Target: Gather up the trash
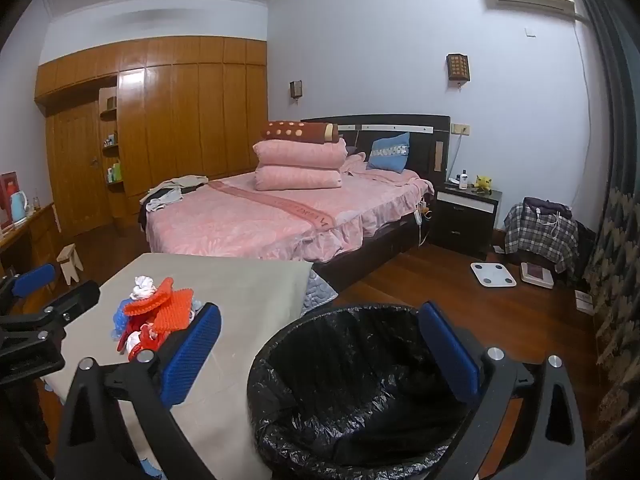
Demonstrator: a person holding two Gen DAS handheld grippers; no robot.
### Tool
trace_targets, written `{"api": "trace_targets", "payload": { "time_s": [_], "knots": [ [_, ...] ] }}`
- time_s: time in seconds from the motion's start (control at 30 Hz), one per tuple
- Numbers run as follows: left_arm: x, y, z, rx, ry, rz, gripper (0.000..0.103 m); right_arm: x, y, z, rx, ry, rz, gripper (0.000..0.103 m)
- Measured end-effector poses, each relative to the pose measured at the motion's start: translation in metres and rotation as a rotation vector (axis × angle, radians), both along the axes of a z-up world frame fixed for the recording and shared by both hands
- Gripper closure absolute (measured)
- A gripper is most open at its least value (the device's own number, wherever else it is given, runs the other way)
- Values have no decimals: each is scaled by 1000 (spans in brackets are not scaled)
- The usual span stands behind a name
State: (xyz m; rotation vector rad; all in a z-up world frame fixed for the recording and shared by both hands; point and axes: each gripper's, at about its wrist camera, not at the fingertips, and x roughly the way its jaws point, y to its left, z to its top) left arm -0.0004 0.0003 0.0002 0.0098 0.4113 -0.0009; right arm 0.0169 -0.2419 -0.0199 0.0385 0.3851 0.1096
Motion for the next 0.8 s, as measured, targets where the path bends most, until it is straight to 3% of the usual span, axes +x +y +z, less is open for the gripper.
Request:
{"api": "trace_targets", "payload": {
  "time_s": [0.8],
  "knots": [
    [-3,-1,1,2,2,-2,5,0,1,0,6,-2,-2,6]
  ]
}}
